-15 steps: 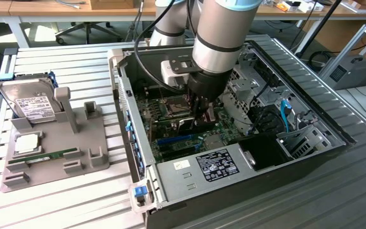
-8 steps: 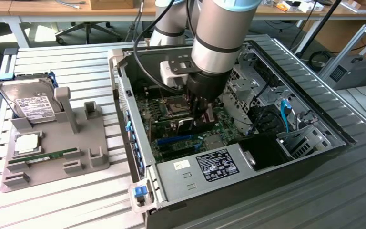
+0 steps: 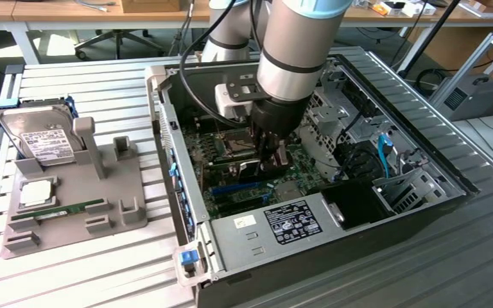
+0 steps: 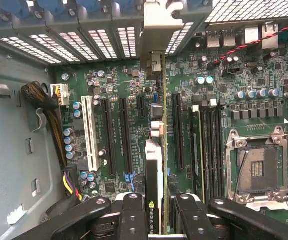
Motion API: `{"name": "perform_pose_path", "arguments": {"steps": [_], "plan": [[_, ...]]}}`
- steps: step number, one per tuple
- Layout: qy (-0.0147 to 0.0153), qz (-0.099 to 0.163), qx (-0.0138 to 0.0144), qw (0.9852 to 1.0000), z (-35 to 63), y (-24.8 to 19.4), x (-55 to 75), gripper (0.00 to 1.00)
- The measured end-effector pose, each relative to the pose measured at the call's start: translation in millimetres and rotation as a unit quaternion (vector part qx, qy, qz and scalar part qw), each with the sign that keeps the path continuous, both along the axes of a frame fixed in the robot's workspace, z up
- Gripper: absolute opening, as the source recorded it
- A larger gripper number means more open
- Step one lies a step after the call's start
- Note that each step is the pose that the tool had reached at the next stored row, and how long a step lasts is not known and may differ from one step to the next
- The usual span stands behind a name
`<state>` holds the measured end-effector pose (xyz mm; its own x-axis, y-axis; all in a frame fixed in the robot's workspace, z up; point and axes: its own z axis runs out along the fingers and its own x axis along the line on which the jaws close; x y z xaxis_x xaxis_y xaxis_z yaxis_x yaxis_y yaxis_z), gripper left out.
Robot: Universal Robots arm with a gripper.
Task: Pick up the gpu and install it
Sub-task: 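Insert the gpu into the slot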
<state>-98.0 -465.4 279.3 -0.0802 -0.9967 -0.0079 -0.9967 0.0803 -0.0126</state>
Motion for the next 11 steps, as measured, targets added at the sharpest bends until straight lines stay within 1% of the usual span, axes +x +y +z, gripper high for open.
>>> {"name": "perform_pose_path", "arguments": {"steps": [11], "plan": [[0.0,0.006,0.0,1.0,-0.3,0.0,-1.8,0.27]]}}
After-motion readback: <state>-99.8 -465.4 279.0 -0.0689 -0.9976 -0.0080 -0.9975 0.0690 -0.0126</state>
